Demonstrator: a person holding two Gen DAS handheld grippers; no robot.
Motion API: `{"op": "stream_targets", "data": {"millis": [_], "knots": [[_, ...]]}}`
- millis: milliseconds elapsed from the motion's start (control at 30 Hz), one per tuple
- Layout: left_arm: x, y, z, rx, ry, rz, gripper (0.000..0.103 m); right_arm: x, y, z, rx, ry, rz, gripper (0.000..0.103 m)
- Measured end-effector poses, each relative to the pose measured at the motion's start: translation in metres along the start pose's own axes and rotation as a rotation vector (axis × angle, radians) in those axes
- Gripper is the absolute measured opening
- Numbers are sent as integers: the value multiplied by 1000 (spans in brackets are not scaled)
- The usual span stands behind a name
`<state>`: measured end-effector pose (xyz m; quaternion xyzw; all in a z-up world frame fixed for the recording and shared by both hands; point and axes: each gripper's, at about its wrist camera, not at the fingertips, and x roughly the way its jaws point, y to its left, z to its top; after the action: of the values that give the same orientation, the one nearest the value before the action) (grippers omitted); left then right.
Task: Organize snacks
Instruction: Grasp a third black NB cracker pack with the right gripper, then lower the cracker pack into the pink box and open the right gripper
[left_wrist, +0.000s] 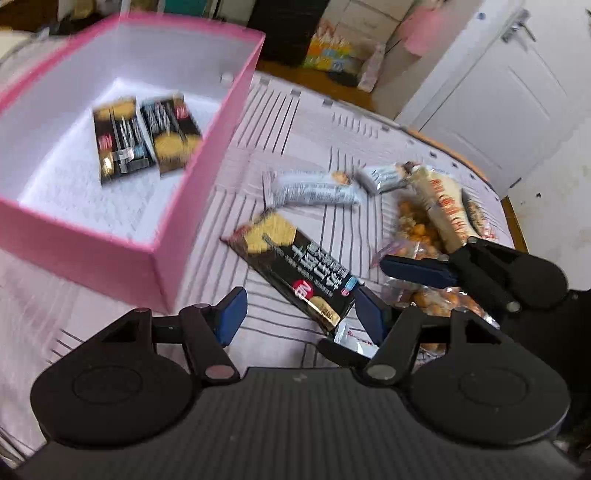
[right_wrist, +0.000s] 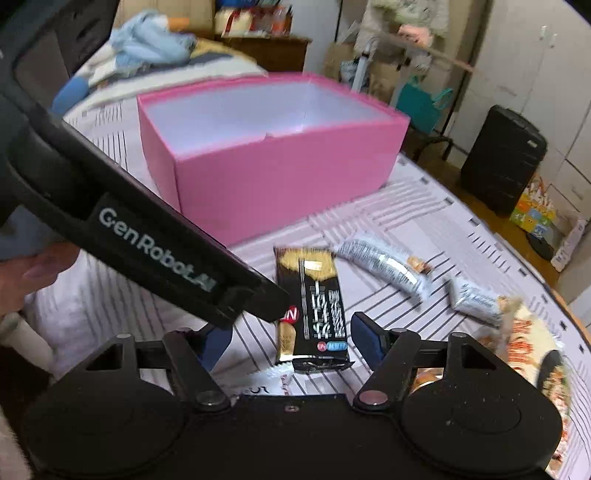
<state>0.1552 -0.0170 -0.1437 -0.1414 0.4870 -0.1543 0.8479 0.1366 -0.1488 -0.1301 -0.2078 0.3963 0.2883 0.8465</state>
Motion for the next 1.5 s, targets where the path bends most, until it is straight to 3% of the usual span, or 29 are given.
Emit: {"op": "stream_targets", "data": {"millis": [233, 367, 400, 433, 467, 567, 733, 1000, 1500], "knots": [[40, 0, -7, -57, 2, 34, 56, 33, -3, -5, 7, 56, -31, 72], [52, 7, -7, -131, -33, 16, 56, 41, -14, -5, 93, 64, -9, 73], [53, 6, -7, -127, -39, 11, 55, 42, -18, -6, 122, 59, 5, 70], [53, 5, -6, -119, -33, 7, 49, 41, -19, -6, 133, 54, 10, 58], [54, 4, -6, -108, -25, -6, 44, 41, -19, -6, 135, 47, 11, 55], [54, 4, -5, -111, -1, -22, 36, 37, -13, -5, 138, 58, -5, 53], [50, 5, -3, -108, 47, -43, 36, 29, -4, -4, 188, 73, -31, 53], [13, -3, -3, -34, 130, -77, 36, -5, 16, 2, 246, 94, -59, 53], [-84, -3, 7, 57, 114, -116, 36, -71, 63, 49, 177, 40, -117, 53]]}}
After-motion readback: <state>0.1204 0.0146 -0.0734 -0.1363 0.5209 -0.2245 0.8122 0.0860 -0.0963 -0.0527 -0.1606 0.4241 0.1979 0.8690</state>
